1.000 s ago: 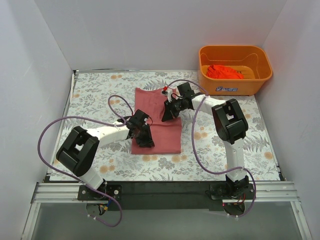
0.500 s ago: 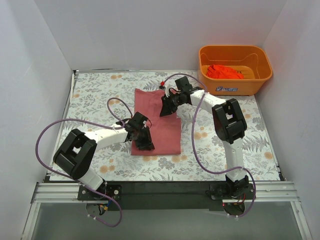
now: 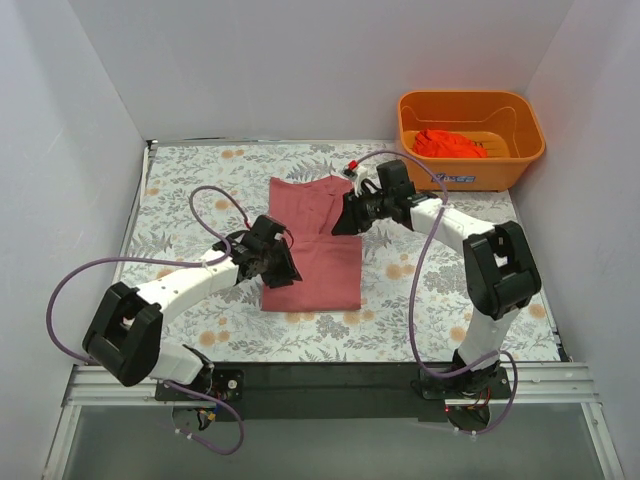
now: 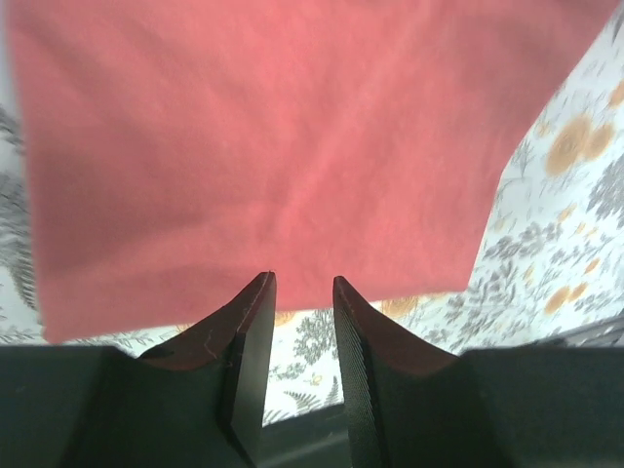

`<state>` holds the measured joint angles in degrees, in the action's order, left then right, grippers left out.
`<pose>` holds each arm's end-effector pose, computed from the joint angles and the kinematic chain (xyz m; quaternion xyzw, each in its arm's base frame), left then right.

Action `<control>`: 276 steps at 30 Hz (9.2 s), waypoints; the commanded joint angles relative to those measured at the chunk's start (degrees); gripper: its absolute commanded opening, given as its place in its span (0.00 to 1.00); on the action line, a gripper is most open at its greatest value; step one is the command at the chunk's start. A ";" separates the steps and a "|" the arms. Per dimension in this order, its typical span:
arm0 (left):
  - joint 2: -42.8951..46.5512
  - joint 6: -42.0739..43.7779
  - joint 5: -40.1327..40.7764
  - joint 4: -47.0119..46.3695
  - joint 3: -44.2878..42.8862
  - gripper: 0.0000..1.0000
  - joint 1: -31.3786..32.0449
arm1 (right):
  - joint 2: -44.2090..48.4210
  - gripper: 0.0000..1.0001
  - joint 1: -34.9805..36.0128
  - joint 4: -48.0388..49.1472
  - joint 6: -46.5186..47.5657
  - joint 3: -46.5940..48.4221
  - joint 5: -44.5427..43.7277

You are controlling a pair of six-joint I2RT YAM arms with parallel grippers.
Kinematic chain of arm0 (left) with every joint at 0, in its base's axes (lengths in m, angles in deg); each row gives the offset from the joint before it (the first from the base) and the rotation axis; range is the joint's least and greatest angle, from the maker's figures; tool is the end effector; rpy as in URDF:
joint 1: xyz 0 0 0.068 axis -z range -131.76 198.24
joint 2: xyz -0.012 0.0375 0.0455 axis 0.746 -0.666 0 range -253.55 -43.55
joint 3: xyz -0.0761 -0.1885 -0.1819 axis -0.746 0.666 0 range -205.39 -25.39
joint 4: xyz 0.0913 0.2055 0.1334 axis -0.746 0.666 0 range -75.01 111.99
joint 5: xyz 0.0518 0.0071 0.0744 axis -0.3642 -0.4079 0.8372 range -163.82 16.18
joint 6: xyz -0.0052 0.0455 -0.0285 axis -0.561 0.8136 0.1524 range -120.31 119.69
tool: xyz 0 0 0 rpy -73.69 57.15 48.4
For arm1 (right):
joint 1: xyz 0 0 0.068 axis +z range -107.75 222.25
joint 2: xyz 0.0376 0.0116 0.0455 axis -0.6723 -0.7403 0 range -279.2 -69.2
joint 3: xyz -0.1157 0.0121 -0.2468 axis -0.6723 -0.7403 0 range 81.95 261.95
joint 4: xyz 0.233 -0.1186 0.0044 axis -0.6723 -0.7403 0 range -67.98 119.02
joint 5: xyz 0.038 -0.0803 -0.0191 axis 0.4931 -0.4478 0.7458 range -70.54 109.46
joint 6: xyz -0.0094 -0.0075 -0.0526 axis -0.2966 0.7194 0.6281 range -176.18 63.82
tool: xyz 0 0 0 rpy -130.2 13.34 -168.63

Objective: Fold and stack the t-shirts
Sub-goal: Fold the tshirt

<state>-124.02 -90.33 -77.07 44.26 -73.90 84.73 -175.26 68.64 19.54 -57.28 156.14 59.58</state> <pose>0.2148 -0.1614 0.1990 -0.4297 0.8677 -0.2341 0.0872 0.3560 0.2023 0.2218 -0.3253 0.8043 0.3955 0.3016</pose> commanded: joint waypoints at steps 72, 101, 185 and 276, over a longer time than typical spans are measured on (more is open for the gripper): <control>8.57 2.04 10.01 16.25 3.78 0.62 -6.79 | 25.73 0.55 13.06 -12.41 -26.05 -30.34 -36.34; 7.52 3.27 10.80 14.67 3.25 0.61 -4.85 | 11.67 0.46 24.23 -24.53 -30.71 -22.42 -43.55; 25.11 -20.29 8.15 46.48 -12.98 0.00 20.38 | 40.06 0.01 35.50 -56.88 -31.88 -7.69 -39.68; -19.31 7.57 -9.58 -19.35 -11.26 0.47 -23.13 | 1.28 0.48 -2.84 42.35 -32.29 -21.10 -11.91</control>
<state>-148.46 -84.67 -88.71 23.08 -85.64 62.00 -179.43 65.75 57.62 -88.98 136.58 46.11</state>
